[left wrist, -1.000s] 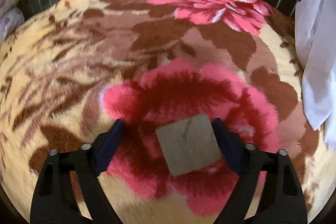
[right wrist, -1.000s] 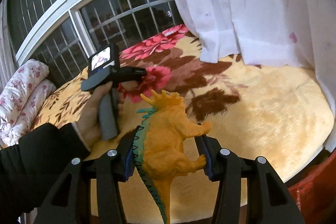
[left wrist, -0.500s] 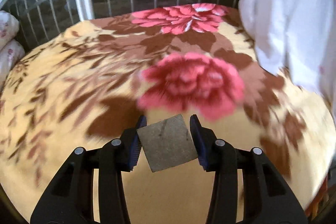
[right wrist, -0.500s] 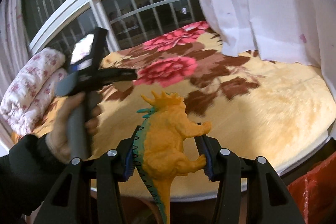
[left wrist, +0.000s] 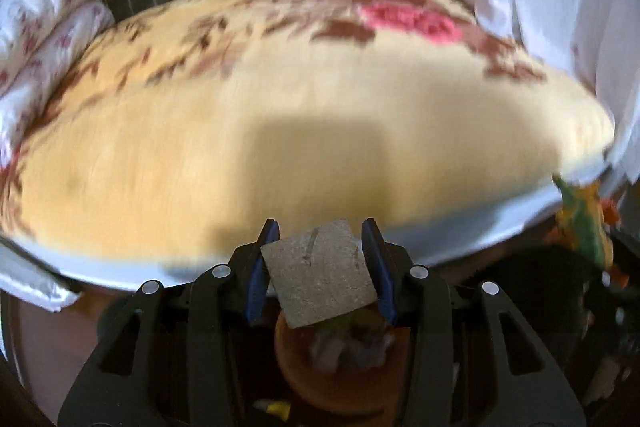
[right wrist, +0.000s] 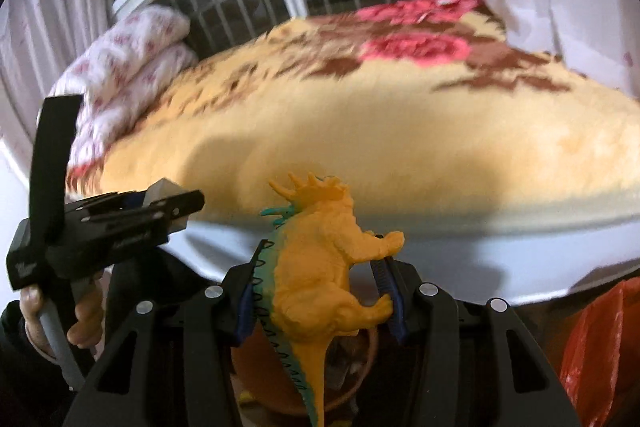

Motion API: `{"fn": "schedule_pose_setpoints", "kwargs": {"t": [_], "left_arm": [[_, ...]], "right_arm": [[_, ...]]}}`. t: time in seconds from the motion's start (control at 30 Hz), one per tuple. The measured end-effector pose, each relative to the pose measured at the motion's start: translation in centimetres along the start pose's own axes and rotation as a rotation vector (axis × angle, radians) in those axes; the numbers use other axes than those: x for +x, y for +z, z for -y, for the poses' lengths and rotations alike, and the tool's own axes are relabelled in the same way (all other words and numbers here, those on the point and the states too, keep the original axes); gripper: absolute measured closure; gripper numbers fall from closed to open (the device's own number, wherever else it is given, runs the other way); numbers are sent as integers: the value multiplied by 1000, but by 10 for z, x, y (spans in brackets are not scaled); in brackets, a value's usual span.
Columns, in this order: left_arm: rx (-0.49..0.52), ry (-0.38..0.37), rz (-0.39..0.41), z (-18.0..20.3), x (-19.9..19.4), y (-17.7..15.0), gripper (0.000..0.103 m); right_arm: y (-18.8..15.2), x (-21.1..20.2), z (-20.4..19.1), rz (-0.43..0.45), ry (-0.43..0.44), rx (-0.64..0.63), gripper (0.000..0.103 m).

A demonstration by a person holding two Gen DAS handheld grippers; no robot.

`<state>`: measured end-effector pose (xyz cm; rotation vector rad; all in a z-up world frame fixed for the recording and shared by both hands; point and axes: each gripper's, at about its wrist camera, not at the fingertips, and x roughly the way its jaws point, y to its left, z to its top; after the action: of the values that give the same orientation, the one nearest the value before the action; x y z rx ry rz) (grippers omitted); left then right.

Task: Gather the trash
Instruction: 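Carry the dinosaur and block over the orange bucket and release both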

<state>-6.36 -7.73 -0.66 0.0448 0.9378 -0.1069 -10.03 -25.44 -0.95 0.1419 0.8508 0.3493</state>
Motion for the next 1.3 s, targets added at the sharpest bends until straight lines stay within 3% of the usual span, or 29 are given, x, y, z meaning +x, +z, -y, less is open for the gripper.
{"fn": "schedule_pose_setpoints", "kwargs": {"t": [0.1, 0.3, 0.57, 0.93, 0.97, 1.0, 1.07, 1.3], "left_arm": [[21, 10, -35, -10, 7, -38, 60], [-44, -40, -207, -25, 54, -85, 60], [24, -63, -276, -7, 81, -97, 60], [26, -58, -350, -6, 102, -101, 60], [30, -52, -354, -6, 103, -101, 58], [38, -37, -362, -5, 104, -101, 48], [49, -4, -357, -4, 103, -100, 27], [63, 14, -311, -6, 95, -99, 25]], "right_arm": [[-26, 12, -14, -70, -6, -26, 54], [-69, 46, -25, -199, -23, -5, 53], [-80, 83, -28, -311, -51, -10, 53], [-81, 104, -22, -379, -53, -15, 53], [-81, 105, -21, -385, -51, -14, 52], [-80, 105, -20, -388, -52, -12, 43], [-78, 101, -19, -370, -60, -1, 38], [-72, 84, -11, -315, -80, 18, 38]]}}
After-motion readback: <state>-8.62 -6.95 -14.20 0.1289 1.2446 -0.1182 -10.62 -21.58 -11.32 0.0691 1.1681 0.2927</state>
